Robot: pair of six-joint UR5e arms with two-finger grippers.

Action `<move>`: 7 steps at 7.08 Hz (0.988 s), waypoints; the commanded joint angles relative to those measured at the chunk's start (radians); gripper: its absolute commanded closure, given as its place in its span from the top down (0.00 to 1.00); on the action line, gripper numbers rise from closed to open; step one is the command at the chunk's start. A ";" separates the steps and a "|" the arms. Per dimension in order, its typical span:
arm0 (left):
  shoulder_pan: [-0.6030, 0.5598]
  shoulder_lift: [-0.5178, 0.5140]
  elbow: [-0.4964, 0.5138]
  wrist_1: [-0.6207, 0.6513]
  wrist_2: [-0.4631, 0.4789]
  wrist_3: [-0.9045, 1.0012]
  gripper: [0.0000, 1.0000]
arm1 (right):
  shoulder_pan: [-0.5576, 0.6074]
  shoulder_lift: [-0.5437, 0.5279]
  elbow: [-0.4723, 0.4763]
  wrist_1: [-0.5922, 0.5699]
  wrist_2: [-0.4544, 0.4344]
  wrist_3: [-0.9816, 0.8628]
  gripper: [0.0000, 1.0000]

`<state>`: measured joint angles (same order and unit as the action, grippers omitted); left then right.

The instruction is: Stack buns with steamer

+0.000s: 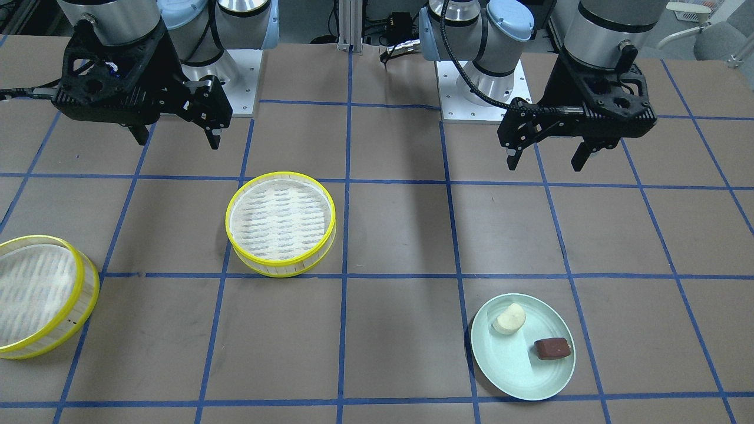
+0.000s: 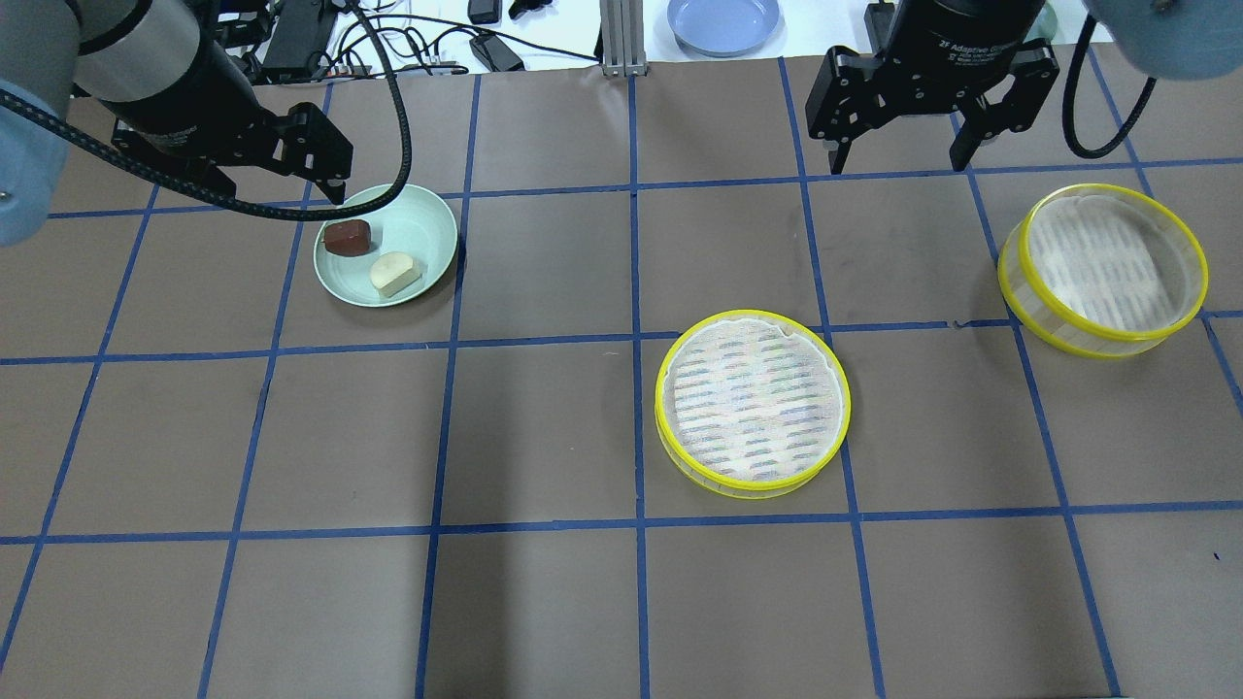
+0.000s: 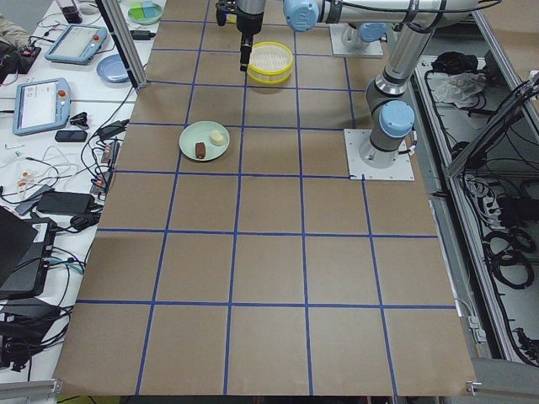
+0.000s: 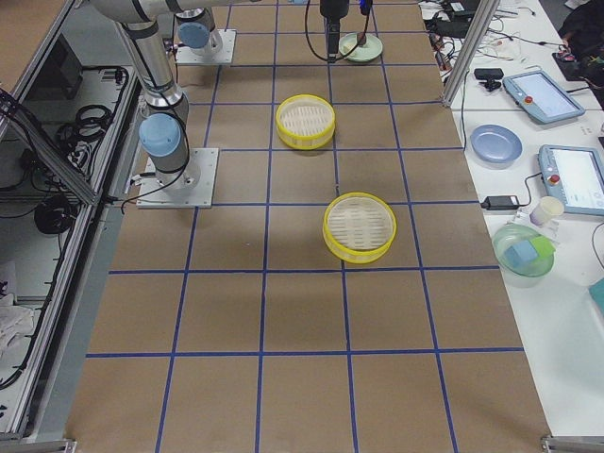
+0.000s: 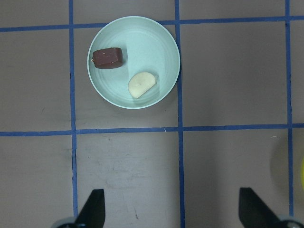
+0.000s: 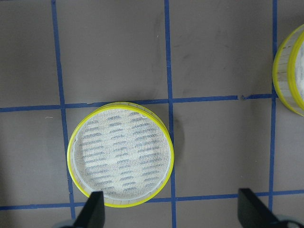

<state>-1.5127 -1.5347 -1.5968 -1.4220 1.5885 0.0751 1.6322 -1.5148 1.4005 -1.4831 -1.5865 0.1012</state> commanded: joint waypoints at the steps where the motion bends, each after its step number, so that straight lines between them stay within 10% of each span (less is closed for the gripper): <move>1: 0.012 -0.002 -0.006 0.000 -0.005 0.005 1.00 | 0.002 0.001 0.000 0.000 0.000 0.000 1.00; 7: 0.051 -0.200 -0.119 0.266 -0.007 0.059 1.00 | 0.000 0.001 0.002 0.001 -0.001 0.000 1.00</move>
<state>-1.4694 -1.6655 -1.6693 -1.2772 1.5816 0.0907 1.6335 -1.5140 1.4018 -1.4820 -1.5864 0.1013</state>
